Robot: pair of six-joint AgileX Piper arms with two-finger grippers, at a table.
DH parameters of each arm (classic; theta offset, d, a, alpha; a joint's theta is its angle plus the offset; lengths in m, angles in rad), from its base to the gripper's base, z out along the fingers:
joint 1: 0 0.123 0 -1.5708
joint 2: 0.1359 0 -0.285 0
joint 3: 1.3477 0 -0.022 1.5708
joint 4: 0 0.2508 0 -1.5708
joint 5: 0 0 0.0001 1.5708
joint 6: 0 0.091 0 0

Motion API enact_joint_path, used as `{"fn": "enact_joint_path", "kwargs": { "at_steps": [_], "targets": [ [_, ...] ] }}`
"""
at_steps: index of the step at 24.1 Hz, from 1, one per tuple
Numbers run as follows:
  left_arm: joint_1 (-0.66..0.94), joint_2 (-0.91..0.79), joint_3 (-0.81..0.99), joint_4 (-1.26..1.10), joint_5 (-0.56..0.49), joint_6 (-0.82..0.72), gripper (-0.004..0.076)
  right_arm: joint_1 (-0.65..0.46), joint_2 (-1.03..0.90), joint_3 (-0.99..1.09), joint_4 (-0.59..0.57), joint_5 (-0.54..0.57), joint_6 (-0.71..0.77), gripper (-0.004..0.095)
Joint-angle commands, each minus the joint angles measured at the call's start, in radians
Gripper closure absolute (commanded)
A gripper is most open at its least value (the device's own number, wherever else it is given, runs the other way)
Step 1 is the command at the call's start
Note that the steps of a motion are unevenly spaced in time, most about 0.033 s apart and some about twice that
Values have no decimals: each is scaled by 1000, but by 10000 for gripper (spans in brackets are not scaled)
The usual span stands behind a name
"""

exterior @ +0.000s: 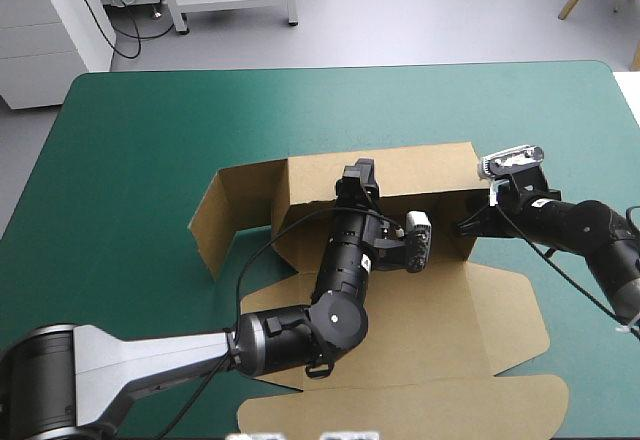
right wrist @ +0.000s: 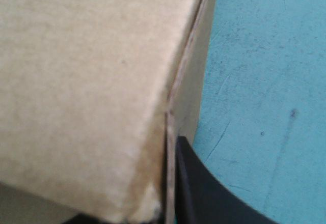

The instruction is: Fold the box

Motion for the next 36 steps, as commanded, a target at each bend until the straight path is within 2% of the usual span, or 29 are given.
{"fn": "enact_joint_path", "kwargs": {
  "at_steps": [1,4,6,7,8,9,11,14,17,22,30,36],
  "targets": [
    [-59,-88,-20,124,95,-24,337,5,-20,-21,2,55,26,908],
    [-121,-118,-20,110,131,-24,375,5,-20,-21,-3,56,33,908],
    [-173,-138,-20,96,177,-22,437,5,-22,-26,-3,56,37,908],
    [-234,-155,-20,88,233,-22,524,3,-22,-47,-14,63,64,908],
    [-263,-161,-20,87,258,-22,562,3,-22,-59,-26,70,80,908],
    [-321,-174,-20,84,316,-18,659,3,-22,-90,-56,89,122,908],
    [-383,-204,-20,68,349,41,729,3,-22,-133,-108,123,169,908],
    [-392,-259,-20,76,349,137,730,3,-22,-173,-171,192,242,908],
    [-263,-385,-20,75,293,135,730,3,-22,-214,-196,288,318,908],
    [112,-592,-20,-51,71,24,730,3,4,-266,-199,347,371,908],
    [513,-673,-20,-445,-36,57,729,3,191,-393,-199,364,393,907],
    [755,-661,-20,-746,-150,202,730,3,376,-580,-199,373,399,907]
  ]
}}
